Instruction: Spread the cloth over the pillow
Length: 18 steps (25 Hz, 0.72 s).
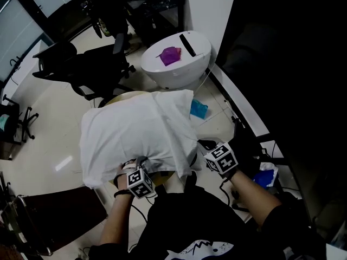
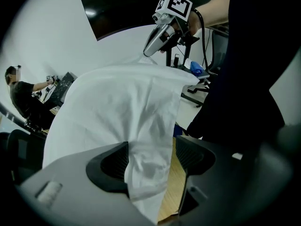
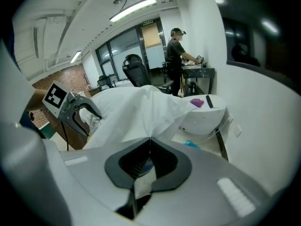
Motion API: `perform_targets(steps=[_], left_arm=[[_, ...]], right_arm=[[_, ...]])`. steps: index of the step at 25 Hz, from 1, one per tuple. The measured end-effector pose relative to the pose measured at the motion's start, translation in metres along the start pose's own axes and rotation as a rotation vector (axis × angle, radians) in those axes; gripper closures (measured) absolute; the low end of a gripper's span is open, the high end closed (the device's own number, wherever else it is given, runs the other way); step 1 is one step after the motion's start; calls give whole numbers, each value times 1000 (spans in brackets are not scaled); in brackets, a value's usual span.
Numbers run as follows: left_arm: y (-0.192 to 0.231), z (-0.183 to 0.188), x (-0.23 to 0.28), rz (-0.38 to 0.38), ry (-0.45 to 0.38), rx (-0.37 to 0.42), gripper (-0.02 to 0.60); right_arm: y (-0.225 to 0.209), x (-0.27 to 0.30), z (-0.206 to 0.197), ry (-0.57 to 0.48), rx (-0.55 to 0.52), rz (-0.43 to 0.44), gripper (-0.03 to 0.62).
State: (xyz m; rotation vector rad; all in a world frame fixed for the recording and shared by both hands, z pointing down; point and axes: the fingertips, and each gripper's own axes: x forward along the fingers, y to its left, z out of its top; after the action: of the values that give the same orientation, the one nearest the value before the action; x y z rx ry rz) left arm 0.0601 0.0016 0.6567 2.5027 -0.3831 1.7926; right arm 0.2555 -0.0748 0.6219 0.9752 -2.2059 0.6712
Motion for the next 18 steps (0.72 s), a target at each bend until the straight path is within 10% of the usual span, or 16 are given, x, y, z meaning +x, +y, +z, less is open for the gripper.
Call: perform_targets(steps=[18], left_arm=[[-4, -5, 8, 6, 60, -23, 272]], right_arm=[[-81, 27, -15, 140, -151, -114, 583]])
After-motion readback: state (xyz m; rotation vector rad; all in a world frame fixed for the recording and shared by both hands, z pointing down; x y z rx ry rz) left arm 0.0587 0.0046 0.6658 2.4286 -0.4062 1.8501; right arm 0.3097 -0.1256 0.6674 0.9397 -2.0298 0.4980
